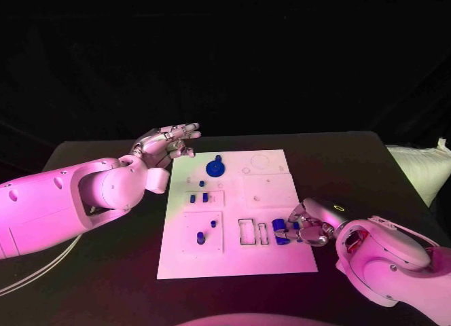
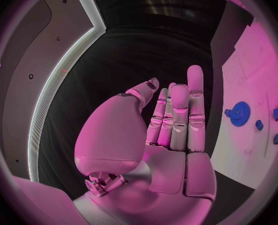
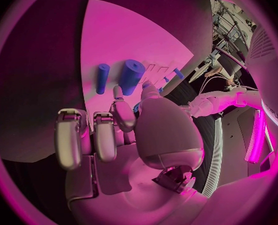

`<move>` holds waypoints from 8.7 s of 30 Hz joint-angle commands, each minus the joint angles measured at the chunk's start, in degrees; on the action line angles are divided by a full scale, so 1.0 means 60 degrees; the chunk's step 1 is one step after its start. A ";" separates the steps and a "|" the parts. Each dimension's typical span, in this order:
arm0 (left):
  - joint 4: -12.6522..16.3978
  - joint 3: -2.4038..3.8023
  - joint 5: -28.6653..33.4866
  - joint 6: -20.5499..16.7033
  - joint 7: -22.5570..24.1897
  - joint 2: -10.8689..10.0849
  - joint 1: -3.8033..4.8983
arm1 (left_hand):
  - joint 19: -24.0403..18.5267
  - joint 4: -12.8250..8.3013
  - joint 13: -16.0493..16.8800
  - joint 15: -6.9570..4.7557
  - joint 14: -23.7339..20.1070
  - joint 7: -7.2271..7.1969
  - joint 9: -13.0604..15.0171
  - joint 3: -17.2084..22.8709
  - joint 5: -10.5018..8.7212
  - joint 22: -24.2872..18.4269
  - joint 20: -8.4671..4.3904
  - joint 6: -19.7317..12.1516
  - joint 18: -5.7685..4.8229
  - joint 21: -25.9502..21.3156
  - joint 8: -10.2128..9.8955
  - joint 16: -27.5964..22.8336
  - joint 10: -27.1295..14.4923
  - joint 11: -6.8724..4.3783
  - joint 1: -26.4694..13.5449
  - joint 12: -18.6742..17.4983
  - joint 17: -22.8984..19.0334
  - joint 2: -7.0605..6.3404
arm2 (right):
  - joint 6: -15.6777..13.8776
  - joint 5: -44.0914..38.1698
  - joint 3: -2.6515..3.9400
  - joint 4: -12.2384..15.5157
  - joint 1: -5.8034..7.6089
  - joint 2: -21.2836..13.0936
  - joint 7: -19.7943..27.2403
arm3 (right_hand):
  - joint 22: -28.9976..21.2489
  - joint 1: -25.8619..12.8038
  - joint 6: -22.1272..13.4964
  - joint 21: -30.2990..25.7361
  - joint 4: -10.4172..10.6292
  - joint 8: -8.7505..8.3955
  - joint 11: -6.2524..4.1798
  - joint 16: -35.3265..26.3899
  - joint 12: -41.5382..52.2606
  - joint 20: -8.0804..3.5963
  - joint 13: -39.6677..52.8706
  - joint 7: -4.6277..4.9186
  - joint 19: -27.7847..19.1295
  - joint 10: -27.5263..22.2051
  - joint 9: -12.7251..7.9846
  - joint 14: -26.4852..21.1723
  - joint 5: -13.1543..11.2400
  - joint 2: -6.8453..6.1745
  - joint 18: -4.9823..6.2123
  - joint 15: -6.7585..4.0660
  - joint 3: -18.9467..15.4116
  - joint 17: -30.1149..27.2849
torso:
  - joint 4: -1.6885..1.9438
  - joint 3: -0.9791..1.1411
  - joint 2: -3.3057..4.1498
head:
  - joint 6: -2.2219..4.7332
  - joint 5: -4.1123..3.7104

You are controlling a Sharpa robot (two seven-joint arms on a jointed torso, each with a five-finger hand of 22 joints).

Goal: Assemble the parts on the task board

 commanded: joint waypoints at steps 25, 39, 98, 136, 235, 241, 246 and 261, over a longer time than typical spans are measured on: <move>0.0018 0.0001 -0.0038 0.0228 0.0012 -0.0022 0.0002 | 0.0023 -0.0056 0.0013 0.0000 -0.0068 0.0017 0.0005 -0.0020 -0.0038 -0.0010 0.0067 -0.0077 0.0105 -0.0045 0.0054 0.0056 -0.0088 0.0013 0.0016 0.0045 -0.0014 0.0071 | 0.0431 -0.0604 -0.0001 -0.0707 -0.0258 0.0595 -0.0188 | 0.1190 0.0899 0.0349 0.0115 -0.0309 0.0402 -0.0137 0.0090 0.1824 -0.0112 0.2825 -0.0145 0.0458 0.0352 0.0331 0.0847 0.0424 0.0629 -0.0182 -0.0141 0.0030 0.1726 | -0.0023 -0.0014 -0.0006 | -0.0085 0.0128; 0.0037 0.0000 -0.0038 0.0251 0.0009 -0.0049 0.0001 | 0.0023 -0.0056 0.0013 0.0000 -0.0068 0.0017 0.0005 -0.0020 -0.0038 -0.0010 0.0067 -0.0077 0.0105 -0.0045 0.0054 0.0056 -0.0088 0.0013 0.0016 0.0045 -0.0014 0.0071 | -0.1958 0.0423 0.0064 0.0031 -0.0261 0.0476 0.0144 | 0.1233 0.0908 0.0445 0.0142 -0.0203 0.0482 -0.0238 0.0119 0.1875 -0.0223 0.2961 -0.0244 0.0483 0.0403 0.0522 0.0859 0.1435 0.0696 -0.0193 -0.0238 0.0053 0.1782 | -0.0009 -0.0015 -0.0001 | -0.0080 0.0144; 0.0090 0.0001 -0.0039 0.0263 -0.0018 -0.0056 0.0002 | 0.0023 -0.0055 0.0018 0.0003 -0.0076 0.0021 0.0005 -0.0034 -0.0037 -0.0013 0.0069 -0.0088 0.0104 -0.0051 0.0070 0.0064 -0.0113 0.0016 -0.0004 0.0084 -0.0030 0.0083 | -0.1062 0.0407 0.0080 -0.0304 -0.0191 0.1613 -0.0243 | 0.0935 -0.1670 0.0399 -0.0114 -0.0130 0.0393 -0.0209 -0.0024 0.0516 -0.0198 0.2326 -0.0239 0.0356 0.0037 0.1025 0.0811 -0.1678 0.0708 -0.0121 -0.0215 -0.0964 0.1548 | -0.0032 0.0006 0.0006 | -0.0075 0.0239; 0.0120 -0.0024 -0.0121 0.0313 -0.0039 -0.0058 -0.0011 | 0.0023 -0.0055 0.0018 0.0003 -0.0076 0.0021 0.0005 -0.0034 -0.0037 -0.0013 0.0069 -0.0088 0.0104 -0.0051 0.0070 0.0064 -0.0113 0.0016 -0.0004 0.0084 -0.0030 0.0083 | -0.0102 -0.1028 0.0123 -0.0072 -0.0134 -0.0682 -0.0095 | 0.1223 0.0383 0.0280 0.0072 -0.1029 0.0023 -0.0108 0.0105 0.0678 -0.0098 0.2579 -0.0108 0.0462 0.0174 0.0870 0.0856 -0.0019 0.1028 -0.0185 -0.0116 -0.0418 0.1796 | 0.0023 -0.0047 0.0013 | -0.0054 -0.0146; 0.0195 -0.0024 -0.0193 0.0370 -0.0103 -0.0146 -0.0013 | 0.0020 -0.0094 0.0028 0.0006 -0.0119 0.0021 0.0004 -0.0058 -0.0027 -0.0024 0.0074 -0.0131 0.0105 -0.0069 0.0117 0.0067 -0.0201 0.0018 -0.0006 0.0205 -0.0127 0.0107 | -0.0318 0.0726 0.0148 -0.0329 -0.0358 0.0991 -0.0369 | 0.1561 -0.0706 0.1440 0.0267 -0.1479 -0.0162 -0.0471 0.0228 0.1037 -0.0367 0.3027 -0.0525 0.0589 0.0514 0.1454 0.0907 0.0529 -0.0238 -0.0255 -0.0418 0.4147 0.2072 | 0.0159 -0.0114 -0.0001 | -0.0283 -0.0131; 0.0199 -0.0024 -0.0193 0.0384 -0.0115 -0.0140 -0.0013 | 0.0020 -0.0094 0.0028 0.0006 -0.0119 0.0021 0.0004 -0.0058 -0.0027 -0.0024 0.0074 -0.0131 0.0105 -0.0069 0.0117 0.0067 -0.0201 0.0018 -0.0006 0.0205 -0.0127 0.0107 | -0.0234 0.0583 0.0148 -0.0423 -0.0357 0.1072 -0.0388 | 0.1549 -0.0742 0.1527 0.0257 -0.1458 -0.0083 -0.0520 0.0221 0.1040 -0.0403 0.3029 -0.0582 0.0585 0.0541 0.1559 0.0905 0.0531 -0.0208 -0.0252 -0.0459 0.4074 0.2061 | 0.0169 -0.0109 0.0000 | -0.0294 -0.0132; 0.0198 -0.0024 -0.0193 0.0389 -0.0123 -0.0139 -0.0012 | 0.0020 -0.0094 0.0028 0.0006 -0.0119 0.0021 0.0004 -0.0058 -0.0027 -0.0024 0.0074 -0.0131 0.0105 -0.0069 0.0117 0.0067 -0.0201 0.0018 -0.0006 0.0205 -0.0127 0.0107 | -0.0168 0.0508 0.0148 -0.0493 -0.0356 0.1124 -0.0397 | 0.1553 -0.0752 0.1607 0.0258 -0.1457 -0.0003 -0.0560 0.0207 0.1143 -0.0431 0.3083 -0.0634 0.0587 0.0575 0.1659 0.0900 0.0526 -0.0194 -0.0253 -0.0491 0.4024 0.2039 | 0.0164 -0.0115 0.0001 | -0.0295 -0.0130; 0.0232 -0.0024 -0.0247 0.0428 -0.0167 -0.0147 -0.0012 | 0.0018 -0.0094 0.0028 0.0008 -0.0131 0.0026 0.0003 -0.0067 -0.0029 -0.0026 0.0075 -0.0141 0.0105 -0.0072 0.0121 0.0062 -0.0217 0.0023 -0.0017 0.0219 -0.0151 0.0103 | 0.0216 0.0290 0.0148 -0.0604 -0.0345 0.1220 -0.0422 | 0.1536 -0.1041 0.1648 0.0238 -0.1229 0.0233 -0.0631 0.0200 0.1293 -0.0512 0.3184 -0.0712 0.0582 0.0627 0.2046 0.0899 0.0051 -0.0132 -0.0249 -0.0562 0.3701 0.2032 | 0.0172 -0.0120 0.0000 | -0.0311 -0.0109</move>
